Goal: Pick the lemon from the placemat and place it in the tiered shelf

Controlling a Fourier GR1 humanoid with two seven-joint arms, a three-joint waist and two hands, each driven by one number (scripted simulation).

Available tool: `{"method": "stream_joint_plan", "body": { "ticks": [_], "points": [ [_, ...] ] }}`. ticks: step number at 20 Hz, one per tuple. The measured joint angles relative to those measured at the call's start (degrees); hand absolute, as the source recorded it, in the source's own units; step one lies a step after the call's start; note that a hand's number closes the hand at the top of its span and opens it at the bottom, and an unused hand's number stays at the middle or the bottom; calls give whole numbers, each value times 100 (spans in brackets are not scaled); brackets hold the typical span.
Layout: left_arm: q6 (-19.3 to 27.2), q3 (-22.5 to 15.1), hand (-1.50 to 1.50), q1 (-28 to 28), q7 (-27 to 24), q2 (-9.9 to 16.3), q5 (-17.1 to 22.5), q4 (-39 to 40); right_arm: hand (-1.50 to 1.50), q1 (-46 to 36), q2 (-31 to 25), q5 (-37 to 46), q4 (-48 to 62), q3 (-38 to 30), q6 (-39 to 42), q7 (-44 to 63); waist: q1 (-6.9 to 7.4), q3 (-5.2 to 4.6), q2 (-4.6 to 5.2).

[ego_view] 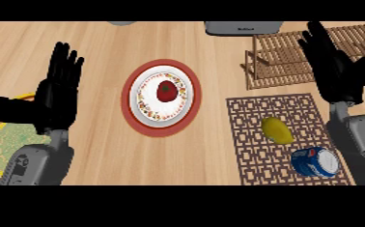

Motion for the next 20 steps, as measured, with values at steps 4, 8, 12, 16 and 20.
{"method": "stream_joint_plan", "body": {
  "ticks": [4, 8, 12, 16, 20],
  "points": [
    [-259, -200, 0, 34, 69, 220, -158, 49, 150, -310, 323, -754, -233, 31, 1107, -422, 183, 93, -32],
    [-590, -521, 0, 110, 148, 484, -379, 113, 150, -632, 88, -741, -495, 442, 2368, -800, 363, 120, -5],
    [-883, -737, 0, 219, 241, 707, -492, 79, -150, -333, -384, -805, 68, 765, 3985, -1331, 412, 130, 55],
    [-1001, -800, 0, 269, 312, 829, -535, 0, -150, -201, -869, -857, 501, 896, 5694, -2082, 431, 139, 56],
    [-1119, -747, 0, 309, 375, 957, -502, -42, -150, -244, -1344, -615, 833, 751, 6390, -2453, 400, 137, 36]
  ]
}}
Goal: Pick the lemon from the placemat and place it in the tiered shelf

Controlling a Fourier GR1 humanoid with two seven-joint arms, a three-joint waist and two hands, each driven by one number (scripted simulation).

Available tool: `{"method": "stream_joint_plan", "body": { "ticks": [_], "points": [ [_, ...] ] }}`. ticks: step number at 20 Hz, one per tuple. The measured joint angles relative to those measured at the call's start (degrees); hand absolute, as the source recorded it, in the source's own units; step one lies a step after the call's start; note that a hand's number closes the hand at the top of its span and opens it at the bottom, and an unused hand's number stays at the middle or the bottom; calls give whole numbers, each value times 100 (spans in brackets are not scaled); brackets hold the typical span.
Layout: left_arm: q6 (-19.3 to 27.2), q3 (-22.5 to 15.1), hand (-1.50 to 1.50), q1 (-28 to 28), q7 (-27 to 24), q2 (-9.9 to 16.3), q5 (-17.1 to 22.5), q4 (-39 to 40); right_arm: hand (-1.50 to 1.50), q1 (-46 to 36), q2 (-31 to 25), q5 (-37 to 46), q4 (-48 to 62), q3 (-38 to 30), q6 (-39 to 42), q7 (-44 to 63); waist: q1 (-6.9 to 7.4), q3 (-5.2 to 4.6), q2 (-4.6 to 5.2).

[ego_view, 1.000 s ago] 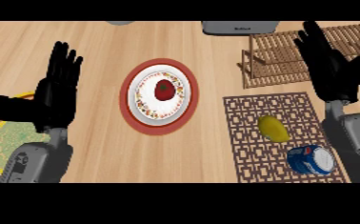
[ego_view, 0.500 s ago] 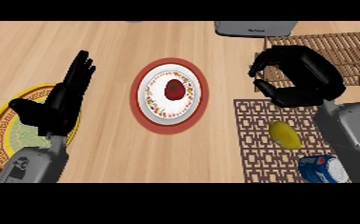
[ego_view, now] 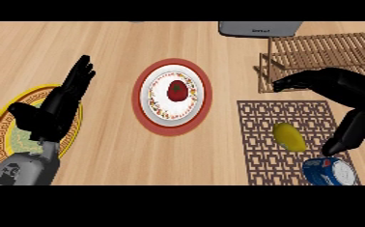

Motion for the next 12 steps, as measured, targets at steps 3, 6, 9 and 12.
{"method": "stream_joint_plan", "body": {
  "ticks": [3, 6, 9, 12],
  "points": [
    [-25, -29, 0, 76, 34, 21, -19, -72, -150, -156, -326, 272, 88, -153, 108, -109, 2, 0, -14],
    [-49, 9, 0, 116, 114, 71, 7, -159, -150, -283, -550, 742, -58, -222, 36, -283, -8, 0, -34],
    [-79, 31, 0, 145, 108, 70, 27, -168, -150, -443, -739, 1220, -258, -195, -90, -486, -5, -4, -34],
    [-54, 34, 0, 166, 142, 52, 11, -215, -150, -402, -886, 1728, -526, -3, -273, -774, -44, -6, -45]
  ]
}}
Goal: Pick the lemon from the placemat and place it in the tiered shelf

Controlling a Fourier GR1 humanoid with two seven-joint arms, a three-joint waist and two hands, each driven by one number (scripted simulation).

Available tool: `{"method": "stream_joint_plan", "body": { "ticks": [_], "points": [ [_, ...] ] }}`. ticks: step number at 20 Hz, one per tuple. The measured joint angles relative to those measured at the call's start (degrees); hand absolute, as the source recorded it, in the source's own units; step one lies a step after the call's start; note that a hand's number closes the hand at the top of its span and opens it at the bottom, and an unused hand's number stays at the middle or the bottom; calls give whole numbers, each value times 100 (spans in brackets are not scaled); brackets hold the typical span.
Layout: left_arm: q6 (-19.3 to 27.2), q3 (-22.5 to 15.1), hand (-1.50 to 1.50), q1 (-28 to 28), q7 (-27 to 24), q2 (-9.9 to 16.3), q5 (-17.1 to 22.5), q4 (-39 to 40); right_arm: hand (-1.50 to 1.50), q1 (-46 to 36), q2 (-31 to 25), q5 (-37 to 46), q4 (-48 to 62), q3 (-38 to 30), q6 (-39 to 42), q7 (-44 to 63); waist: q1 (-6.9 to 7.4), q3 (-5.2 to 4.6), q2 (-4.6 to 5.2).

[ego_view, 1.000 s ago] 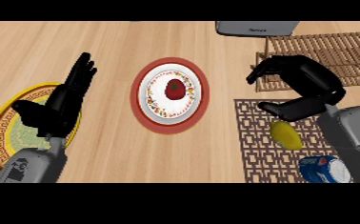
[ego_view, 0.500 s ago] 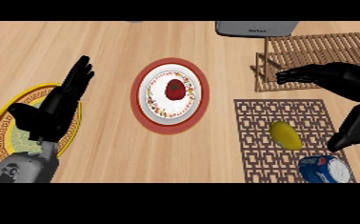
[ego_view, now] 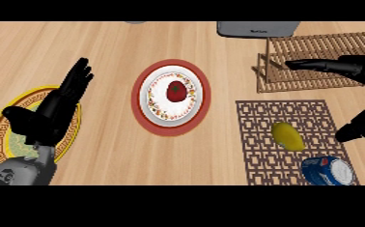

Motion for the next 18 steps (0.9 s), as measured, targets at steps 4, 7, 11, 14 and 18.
{"method": "stream_joint_plan", "body": {
  "ticks": [4, 7, 11, 14, 18],
  "points": [
    [-39, 18, 0, 84, -14, 8, 6, -63, -150, 117, -165, 607, -172, 355, -349, -458, -15, -7, -7],
    [-34, 35, 0, 110, 48, 17, -6, -120, -150, 164, -244, 1123, -259, 701, -751, -835, -25, -12, -14],
    [-66, 54, 0, 170, 6, 9, -44, -94, -150, 185, -268, 2016, -209, 1259, -1498, -1426, -43, -20, -20],
    [-58, 74, 0, 126, 22, -30, -92, -53, -150, 132, -275, 2510, -14, 1610, -1914, -1843, -79, -27, -30],
    [-83, 112, 0, 143, 24, -80, -130, -38, -150, 64, -230, 2955, 432, 1926, -2378, -2350, -112, -33, -41]
  ]
}}
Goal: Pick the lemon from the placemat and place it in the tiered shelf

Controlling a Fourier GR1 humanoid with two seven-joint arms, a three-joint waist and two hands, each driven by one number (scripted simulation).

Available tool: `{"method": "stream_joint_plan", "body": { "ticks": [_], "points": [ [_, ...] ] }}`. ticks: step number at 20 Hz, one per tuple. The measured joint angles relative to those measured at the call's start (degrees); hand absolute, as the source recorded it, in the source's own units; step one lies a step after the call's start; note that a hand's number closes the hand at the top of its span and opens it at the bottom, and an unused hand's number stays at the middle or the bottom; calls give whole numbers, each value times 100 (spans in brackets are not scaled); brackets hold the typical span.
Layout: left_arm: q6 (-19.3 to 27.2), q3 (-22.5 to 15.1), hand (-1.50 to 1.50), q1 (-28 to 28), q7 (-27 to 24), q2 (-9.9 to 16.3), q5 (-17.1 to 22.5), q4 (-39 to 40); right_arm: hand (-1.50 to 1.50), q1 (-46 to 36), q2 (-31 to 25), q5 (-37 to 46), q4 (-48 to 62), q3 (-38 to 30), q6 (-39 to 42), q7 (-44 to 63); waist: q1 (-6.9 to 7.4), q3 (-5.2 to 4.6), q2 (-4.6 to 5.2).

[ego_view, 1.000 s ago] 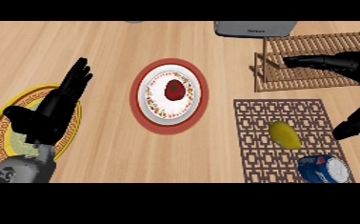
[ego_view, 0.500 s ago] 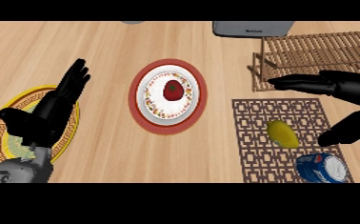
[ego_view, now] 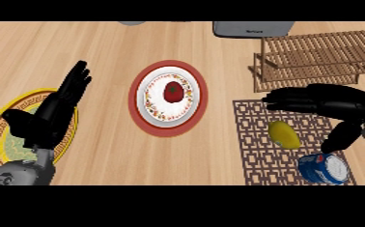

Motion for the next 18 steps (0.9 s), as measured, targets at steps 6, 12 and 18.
{"method": "stream_joint_plan", "body": {
  "ticks": [6, 12, 18],
  "points": [
    [-38, 83, 0, 71, 74, -14, -64, -104, -150, -170, 175, 588, 436, 469, -367, -273, -30, -6, -20],
    [-206, 251, 0, 125, 8, -29, -61, -10, -150, -290, 147, 1148, 596, 759, -511, -349, -76, -39, -48],
    [-286, 402, 0, 287, 112, -69, -139, -260, -150, -260, 330, 1674, 550, 711, -644, -207, -109, -46, -64]
  ]
}}
